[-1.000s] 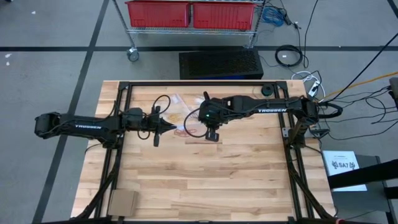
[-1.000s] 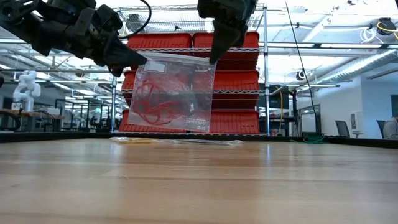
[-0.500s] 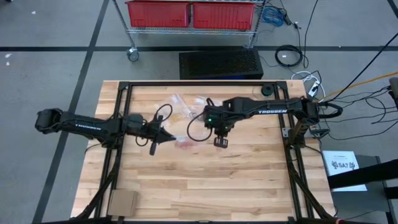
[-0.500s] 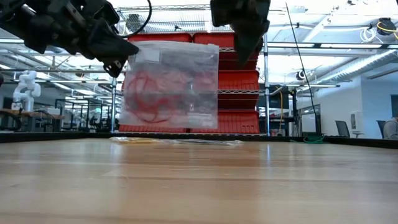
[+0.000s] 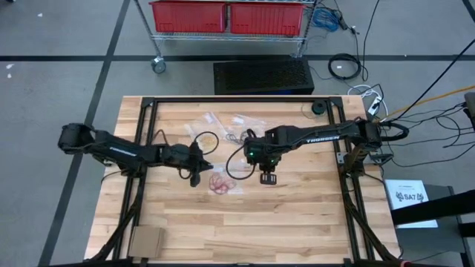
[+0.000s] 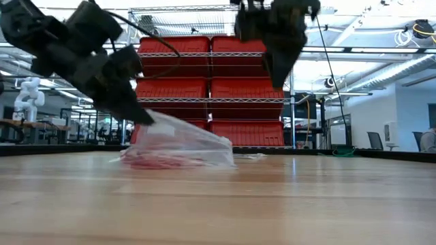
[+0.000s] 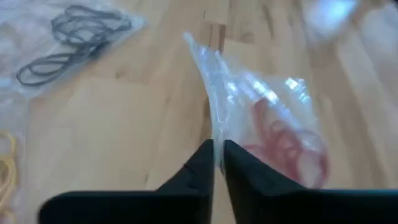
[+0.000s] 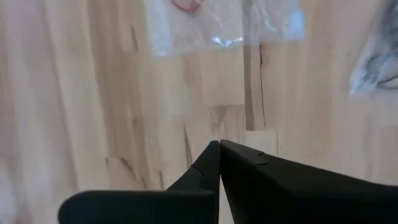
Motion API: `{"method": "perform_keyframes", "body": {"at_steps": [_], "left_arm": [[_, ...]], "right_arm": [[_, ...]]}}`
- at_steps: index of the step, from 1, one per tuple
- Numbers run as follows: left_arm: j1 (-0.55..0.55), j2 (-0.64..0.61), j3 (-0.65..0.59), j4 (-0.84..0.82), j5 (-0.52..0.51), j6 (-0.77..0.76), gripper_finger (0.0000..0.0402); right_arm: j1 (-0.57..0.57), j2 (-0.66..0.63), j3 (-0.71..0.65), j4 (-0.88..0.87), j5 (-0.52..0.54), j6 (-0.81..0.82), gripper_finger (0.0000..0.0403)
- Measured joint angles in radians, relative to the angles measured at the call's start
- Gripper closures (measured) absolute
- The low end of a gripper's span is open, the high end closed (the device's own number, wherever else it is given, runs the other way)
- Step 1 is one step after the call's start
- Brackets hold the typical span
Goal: Sort rubber bands
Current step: Close the bottom right transparent zip bag, then adjust the three transparent zip bags and align the them together
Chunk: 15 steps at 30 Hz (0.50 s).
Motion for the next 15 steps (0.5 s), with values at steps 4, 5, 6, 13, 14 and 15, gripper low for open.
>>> {"method": "perform_keyframes", "body": {"at_steps": [4, 5, 6, 13, 14, 15], "left_arm": [[0.005, 0.081, 0.0, 0.105, -0.001, 0.005, 0.0312], [0.012, 0.086, 0.0, 0.124, -0.001, 0.005, 0.0299], [0.022, 0.086, 0.001, 0.132, -0.003, 0.005, 0.0286], [0.109, 0.012, 0.006, 0.104, -0.131, 0.108, 0.023], [0.121, 0.0, 0.005, 0.095, -0.156, 0.133, 0.0228], [0.136, -0.011, 0.006, 0.083, -0.184, 0.149, 0.0228]], "right_arm": [[0.0, 0.001, -0.126, 0.158, -0.009, 0.025, 0.0402], [0.0, 0.001, -0.156, 0.205, -0.009, 0.038, 0.0402], [0.0, 0.0, -0.185, 0.254, -0.007, 0.051, 0.0402], [-0.015, -0.085, -0.369, 0.516, 0.263, 0.168, 0.0402], [-0.027, -0.096, -0.397, 0.555, 0.323, 0.188, 0.0402], [-0.042, -0.104, -0.426, 0.6, 0.37, 0.208, 0.0402]]}}
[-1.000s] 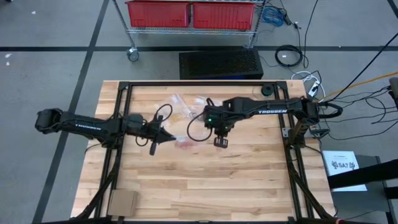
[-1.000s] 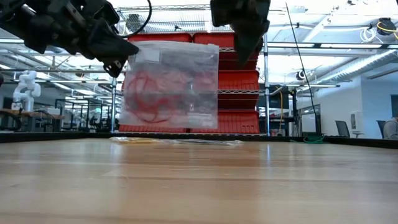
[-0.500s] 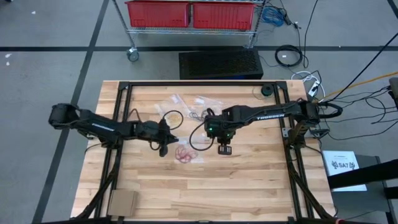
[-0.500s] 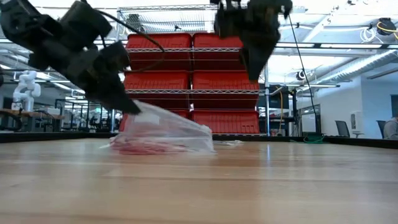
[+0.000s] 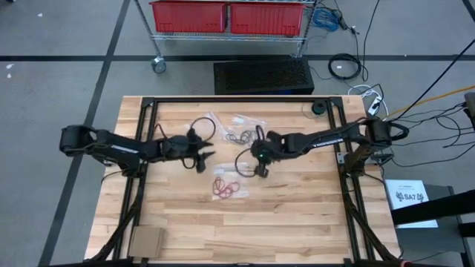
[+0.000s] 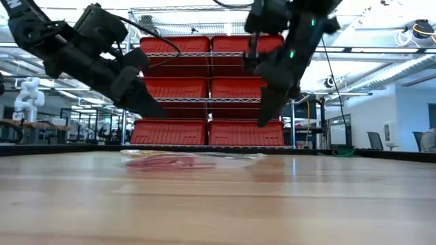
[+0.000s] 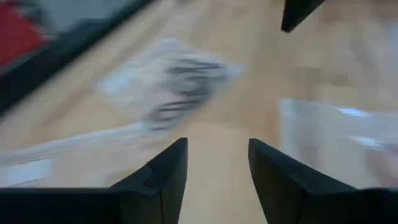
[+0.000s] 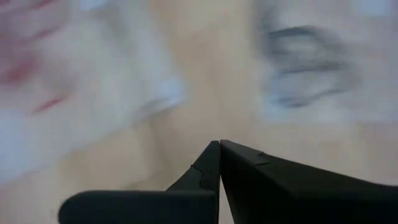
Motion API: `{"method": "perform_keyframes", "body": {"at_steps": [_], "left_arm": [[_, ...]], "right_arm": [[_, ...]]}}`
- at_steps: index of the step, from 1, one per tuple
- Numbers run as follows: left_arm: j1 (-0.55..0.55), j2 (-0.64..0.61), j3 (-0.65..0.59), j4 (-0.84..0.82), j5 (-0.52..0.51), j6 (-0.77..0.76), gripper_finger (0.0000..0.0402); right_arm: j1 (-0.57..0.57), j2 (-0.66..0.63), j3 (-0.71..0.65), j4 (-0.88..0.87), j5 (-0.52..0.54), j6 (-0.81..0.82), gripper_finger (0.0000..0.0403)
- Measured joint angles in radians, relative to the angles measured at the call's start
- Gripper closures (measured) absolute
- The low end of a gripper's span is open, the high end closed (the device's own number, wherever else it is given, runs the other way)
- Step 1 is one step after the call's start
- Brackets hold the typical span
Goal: Sort rubber bands
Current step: Adjust the three transparent zip bags and align the them together
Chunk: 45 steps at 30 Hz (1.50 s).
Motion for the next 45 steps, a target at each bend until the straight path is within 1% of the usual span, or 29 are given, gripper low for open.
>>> {"method": "perform_keyframes", "body": {"at_steps": [1, 3, 5, 7, 9, 12, 15, 18, 19, 22, 27, 31, 33, 36, 39, 42, 45], "left_arm": [[0.019, -0.01, 0.0, -0.02, -0.03, 0.008, 0.0227], [0.066, -0.02, 0.002, -0.077, -0.06, 0.003, 0.0229], [0.116, -0.021, 0.012, -0.144, -0.061, -0.041, 0.0237], [0.158, -0.02, 0.018, -0.195, -0.048, -0.078, 0.0248], [0.183, -0.017, 0.019, -0.222, -0.038, -0.1, 0.0259], [0.197, -0.017, 0.019, -0.228, -0.027, -0.1, 0.0277], [0.198, -0.017, 0.019, -0.226, -0.026, -0.1, 0.0291], [0.198, -0.017, 0.019, -0.23, -0.025, -0.1, 0.0301], [0.198, -0.017, 0.019, -0.235, -0.025, -0.1, 0.0304], [0.198, -0.017, 0.019, -0.238, -0.025, -0.1, 0.031], [0.198, -0.017, 0.019, -0.237, -0.024, -0.095, 0.0311], [0.198, -0.017, 0.019, -0.242, -0.024, -0.093, 0.0311], [0.198, -0.017, 0.019, -0.243, -0.024, -0.093, 0.0311], [0.198, -0.017, 0.019, -0.243, -0.024, -0.093, 0.0311], [0.198, -0.023, 0.019, -0.243, -0.023, -0.1, 0.0311], [0.198, -0.04, 0.019, -0.241, -0.003, -0.108, 0.0311], [0.198, -0.071, 0.019, -0.24, 0.034, -0.124, 0.0311]], "right_arm": [[-0.017, -0.003, -0.03, 0.068, 0.029, 0.015, 0.0402], [-0.056, 0.004, -0.086, 0.251, 0.039, 0.036, 0.0402], [-0.093, 0.035, -0.133, 0.442, 0.043, 0.069, 0.0403], [-0.128, 0.086, -0.153, 0.565, 0.044, 0.105, 0.0403], [-0.155, 0.139, -0.151, 0.628, 0.049, 0.122, 0.0403], [-0.179, 0.217, -0.123, 0.646, 0.069, 0.125, 0.0403], [-0.187, 0.277, -0.105, 0.649, 0.038, 0.116, 0.0403], [-0.186, 0.28, -0.097, 0.586, -0.035, 0.099, 0.0403], [-0.179, 0.27, -0.093, 0.532, -0.066, 0.094, 0.0403], [-0.137, 0.206, -0.098, 0.322, -0.107, 0.082, 0.0403], [-0.054, 0.038, -0.111, -0.093, -0.134, 0.075, 0.0403], [0.03, -0.089, -0.104, -0.316, -0.127, 0.112, 0.0403], [0.079, -0.121, -0.107, -0.363, -0.125, 0.141, 0.0403], [0.136, -0.18, -0.107, -0.309, -0.103, 0.208, 0.0403], [0.164, -0.199, -0.106, -0.095, -0.04, 0.262, 0.0403], [0.171, -0.15, -0.102, 0.168, -0.039, 0.208, 0.0403], [0.155, -0.047, -0.104, 0.324, -0.045, 0.131, 0.0403]]}}
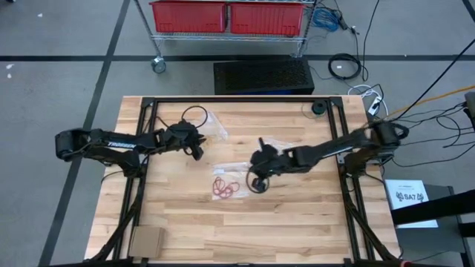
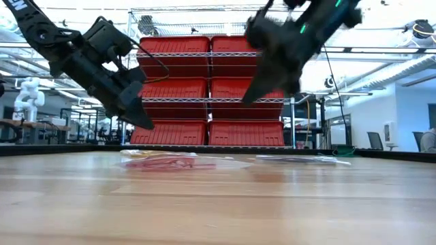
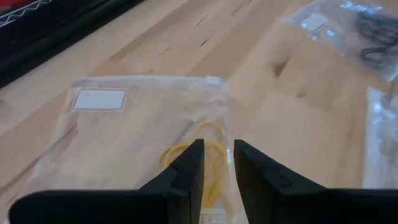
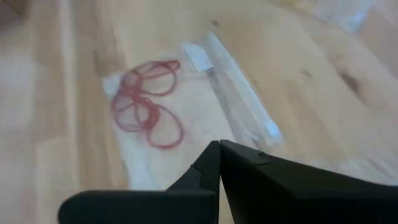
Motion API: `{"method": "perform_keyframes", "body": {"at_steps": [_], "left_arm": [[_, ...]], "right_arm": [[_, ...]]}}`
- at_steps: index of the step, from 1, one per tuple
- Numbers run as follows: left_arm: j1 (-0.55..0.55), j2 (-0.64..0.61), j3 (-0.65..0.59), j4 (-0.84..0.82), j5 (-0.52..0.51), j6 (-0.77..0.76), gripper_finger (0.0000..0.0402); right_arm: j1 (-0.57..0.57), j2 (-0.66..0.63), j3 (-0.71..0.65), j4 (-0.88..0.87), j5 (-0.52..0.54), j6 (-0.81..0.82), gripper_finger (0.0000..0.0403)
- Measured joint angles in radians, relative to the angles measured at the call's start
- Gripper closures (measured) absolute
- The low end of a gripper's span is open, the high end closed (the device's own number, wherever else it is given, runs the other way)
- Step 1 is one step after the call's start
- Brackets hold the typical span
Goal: Sort rubber bands
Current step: Adjust the three transparent zip bags and align the them together
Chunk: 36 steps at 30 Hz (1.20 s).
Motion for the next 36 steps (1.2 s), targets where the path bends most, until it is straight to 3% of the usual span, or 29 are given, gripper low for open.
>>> {"method": "perform_keyframes", "body": {"at_steps": [3, 12, 23, 27, 31, 36], "left_arm": [[0.0, -0.038, 0.0, -0.017, 0.016, -0.002, 0.0311], [0.0, -0.107, 0.0, -0.093, 0.02, -0.019, 0.0311], [0.0, -0.107, 0.0, -0.091, 0.02, -0.019, 0.0311], [0.0, -0.107, 0.0, -0.088, 0.02, -0.002, 0.0311], [0.0, -0.107, 0.0, -0.09, 0.02, -0.002, 0.0311], [0.0, -0.107, 0.0, -0.09, 0.02, -0.003, 0.0311]], "right_arm": [[-0.042, 0.091, 0.0, 0.034, 0.041, -0.008, 0.0403], [-0.093, 0.135, 0.0, -0.281, 0.213, 0.329, 0.0403], [0.017, 0.128, 0.003, -0.451, 0.026, 0.259, 0.0403], [0.066, 0.085, -0.003, -0.528, 0.052, 0.333, 0.0403], [0.095, 0.0, -0.002, -0.417, 0.158, 0.355, 0.0403], [0.064, 0.021, 0.002, -0.021, 0.108, 0.124, 0.0403]]}}
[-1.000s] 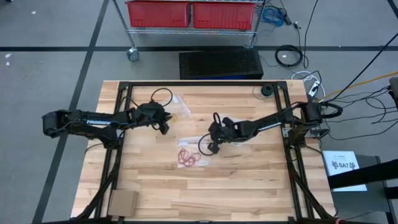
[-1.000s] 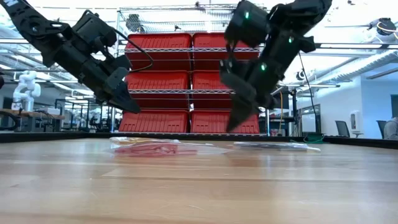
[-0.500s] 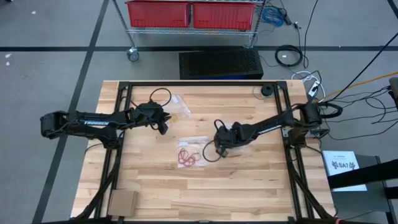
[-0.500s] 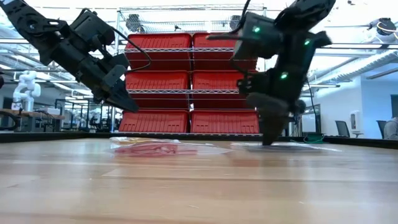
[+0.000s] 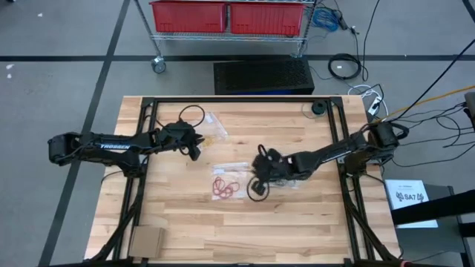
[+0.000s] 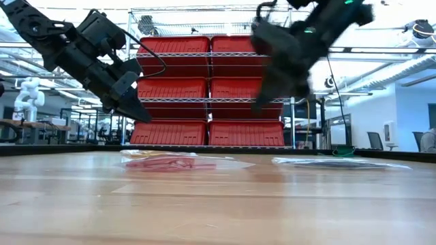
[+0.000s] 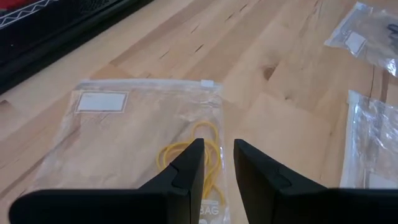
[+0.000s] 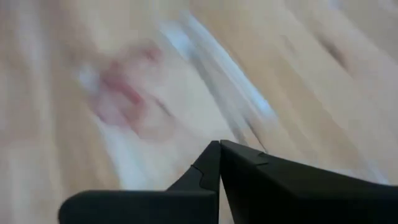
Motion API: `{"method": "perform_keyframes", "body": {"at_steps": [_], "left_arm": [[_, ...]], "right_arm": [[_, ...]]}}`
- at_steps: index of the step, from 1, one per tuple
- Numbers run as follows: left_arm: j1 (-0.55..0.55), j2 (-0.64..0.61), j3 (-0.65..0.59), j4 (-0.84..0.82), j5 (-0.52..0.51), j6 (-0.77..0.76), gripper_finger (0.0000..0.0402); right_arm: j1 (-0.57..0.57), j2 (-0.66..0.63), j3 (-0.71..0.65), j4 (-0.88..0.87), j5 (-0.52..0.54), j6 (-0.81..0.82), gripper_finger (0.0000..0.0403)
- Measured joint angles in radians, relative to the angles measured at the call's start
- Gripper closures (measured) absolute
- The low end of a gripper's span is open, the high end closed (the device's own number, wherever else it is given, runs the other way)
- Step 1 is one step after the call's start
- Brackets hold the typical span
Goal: Sort rubber bands
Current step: Adjust the three transparent zip bags and align the them together
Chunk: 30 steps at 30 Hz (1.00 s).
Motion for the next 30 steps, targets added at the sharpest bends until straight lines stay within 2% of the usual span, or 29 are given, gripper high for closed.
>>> {"method": "perform_keyframes", "body": {"at_steps": [5, 10, 14, 20, 30], "left_arm": [[0.0, 0.0, 0.0, -0.001, 0.0, 0.0, 0.0311], [0.001, 0.0, 0.0, -0.008, 0.0, 0.0, 0.0311], [0.014, 0.0, 0.0, -0.01, 0.0, 0.0, 0.0311], [0.049, 0.0, 0.0, -0.007, 0.0, 0.001, 0.0311], [0.059, 0.0, 0.0, -0.008, 0.0, 0.008, 0.0311]], "right_arm": [[-0.074, 0.151, -0.001, 0.213, -0.092, -0.098, 0.0403], [-0.116, 0.267, 0.0, 0.256, -0.149, -0.073, 0.0403], [-0.127, 0.264, 0.003, 0.189, -0.138, -0.016, 0.0403], [-0.139, 0.208, 0.0, 0.031, -0.04, 0.044, 0.0403], [-0.185, 0.174, -0.006, 0.072, -0.029, -0.087, 0.0403]]}}
